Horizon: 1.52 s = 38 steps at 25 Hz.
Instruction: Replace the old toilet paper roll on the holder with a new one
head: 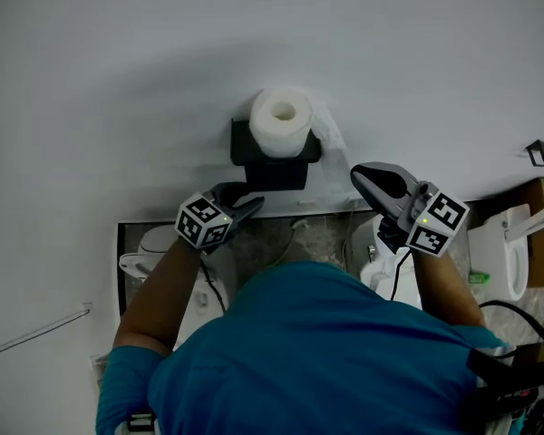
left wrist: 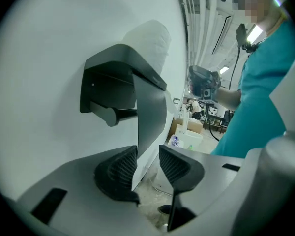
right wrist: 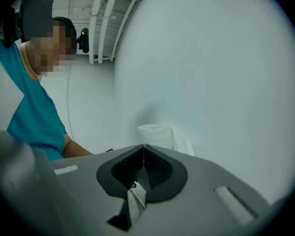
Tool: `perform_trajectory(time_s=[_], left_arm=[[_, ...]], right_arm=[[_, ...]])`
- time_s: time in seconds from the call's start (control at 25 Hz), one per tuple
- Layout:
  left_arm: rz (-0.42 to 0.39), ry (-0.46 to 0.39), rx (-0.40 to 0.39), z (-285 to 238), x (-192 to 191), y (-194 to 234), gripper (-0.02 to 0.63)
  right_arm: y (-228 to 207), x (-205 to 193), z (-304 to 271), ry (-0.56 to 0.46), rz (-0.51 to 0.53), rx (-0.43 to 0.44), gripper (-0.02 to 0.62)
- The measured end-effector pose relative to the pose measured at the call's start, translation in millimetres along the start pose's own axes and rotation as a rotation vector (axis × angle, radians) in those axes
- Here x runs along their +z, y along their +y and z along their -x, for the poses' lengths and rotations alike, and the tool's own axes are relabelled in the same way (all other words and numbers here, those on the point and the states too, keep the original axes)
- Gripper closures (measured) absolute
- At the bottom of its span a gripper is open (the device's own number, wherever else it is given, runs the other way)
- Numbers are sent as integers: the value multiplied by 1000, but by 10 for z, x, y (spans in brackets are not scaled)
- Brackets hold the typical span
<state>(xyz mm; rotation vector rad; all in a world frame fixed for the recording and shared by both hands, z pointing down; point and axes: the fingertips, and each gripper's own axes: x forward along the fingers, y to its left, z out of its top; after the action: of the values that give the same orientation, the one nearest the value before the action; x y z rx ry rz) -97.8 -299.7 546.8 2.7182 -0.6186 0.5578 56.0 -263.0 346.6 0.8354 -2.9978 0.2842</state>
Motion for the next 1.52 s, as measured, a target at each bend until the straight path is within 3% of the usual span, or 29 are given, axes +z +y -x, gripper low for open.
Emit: perform_trajectory(time_s=[0.16,0.36,0.52,0.6,0.8,0.96,1.2,1.52], left_arm=[[-38,-44,-66,169,28,-274,537],[32,-137,-197,381,238,-568,537],[47,-106,-195,432,264,-610,537],[42,-100,-189,424,264,-606,537],[33,-92,-183,406,262,-602,537],[20,-81,-182,399,250,-600,537],[7,-77,-188,396,253,-596,537],[1,-79,-191,391,244,-602,537]], right_arm=[[49,8,-35,1,10,19,591],[96,40,-89,16,39,37,589],[95,197,-196,60,113,25,567],[34,283,-316,125,162,0,505],[-71,439,-825,358,270,-17,243],[-148,293,-1206,527,230,-24,101],[-260,38,-1486,613,121,-85,55],[-410,-51,-1695,577,139,-256,57]])
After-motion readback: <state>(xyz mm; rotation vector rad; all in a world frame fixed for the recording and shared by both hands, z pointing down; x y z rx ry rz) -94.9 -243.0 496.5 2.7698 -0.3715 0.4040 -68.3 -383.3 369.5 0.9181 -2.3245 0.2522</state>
